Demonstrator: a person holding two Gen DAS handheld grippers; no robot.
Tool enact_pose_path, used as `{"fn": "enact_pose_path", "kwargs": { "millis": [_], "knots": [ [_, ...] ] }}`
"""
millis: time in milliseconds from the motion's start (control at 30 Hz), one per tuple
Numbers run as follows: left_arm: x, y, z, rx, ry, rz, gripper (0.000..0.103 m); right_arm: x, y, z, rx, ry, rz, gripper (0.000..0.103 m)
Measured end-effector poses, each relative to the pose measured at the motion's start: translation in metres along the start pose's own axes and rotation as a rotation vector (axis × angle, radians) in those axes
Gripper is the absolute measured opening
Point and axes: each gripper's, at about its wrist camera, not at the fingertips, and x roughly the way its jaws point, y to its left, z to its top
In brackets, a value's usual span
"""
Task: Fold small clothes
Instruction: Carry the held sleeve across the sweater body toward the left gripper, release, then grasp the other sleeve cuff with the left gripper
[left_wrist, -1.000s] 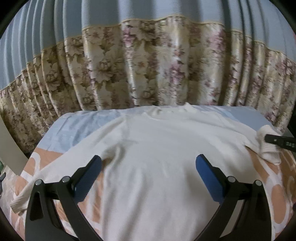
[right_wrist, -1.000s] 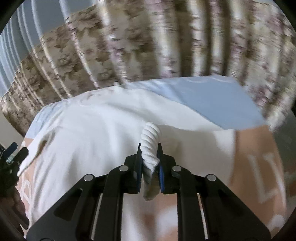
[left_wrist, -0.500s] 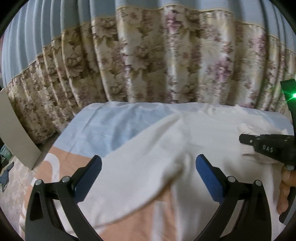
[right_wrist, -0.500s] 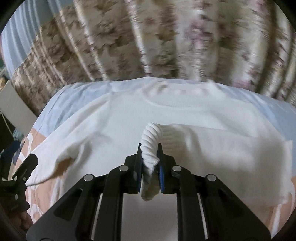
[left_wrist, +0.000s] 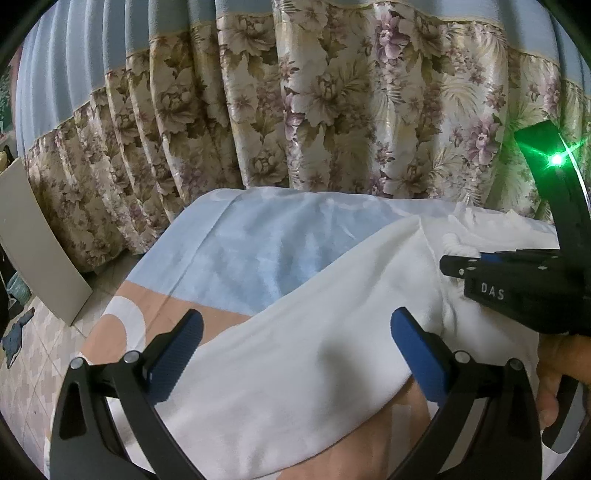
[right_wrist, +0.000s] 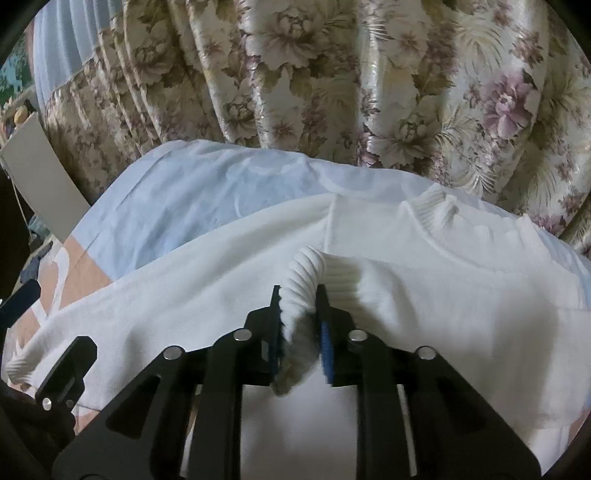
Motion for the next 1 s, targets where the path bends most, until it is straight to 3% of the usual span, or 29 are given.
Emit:
{"fn": "enact_pose_path", "kwargs": {
  "millis": [33,100,167,433,567,633,700,800,1000],
  "knots": [
    [0.0,0.0,0.0,-0.002,0.0,0.0,0.101,0.0,0.001,0.0,0.002,-0.005,-0.007,0.026],
    [-0.001,0.002,0.0,-0.006,-0.001,-0.002,0.101,-0.002,0.001,-0.001,0.011,-0.015,-0.022,0.038],
    [-0.002,0.002,0.001,-0.006,-0.003,0.001,0.101,-0.009,-0.001,-0.001,0.025,-0.035,-0.038,0.044],
    [-0.011,0.008,0.007,0.008,-0.022,-0.008,0.101,-0.037,0.01,-0.012,0.057,-0.11,-0.143,0.044],
    [-0.011,0.017,0.009,0.017,-0.029,-0.039,0.101,-0.06,0.02,-0.029,0.121,-0.177,-0.248,0.067],
    [-0.011,0.023,0.009,0.028,-0.037,-0.052,0.101,-0.072,0.024,-0.04,0.172,-0.194,-0.254,0.068],
    [-0.014,0.033,0.008,0.04,-0.039,-0.066,0.101,-0.085,0.035,-0.056,0.212,-0.214,-0.276,0.077],
    [-0.023,0.049,0.0,0.032,-0.035,-0.069,0.101,-0.1,0.057,-0.078,0.231,-0.236,-0.276,0.085],
    [-0.059,0.094,-0.041,0.001,-0.007,-0.021,0.101,-0.112,0.104,-0.116,0.172,-0.194,-0.193,0.086]
  ]
}}
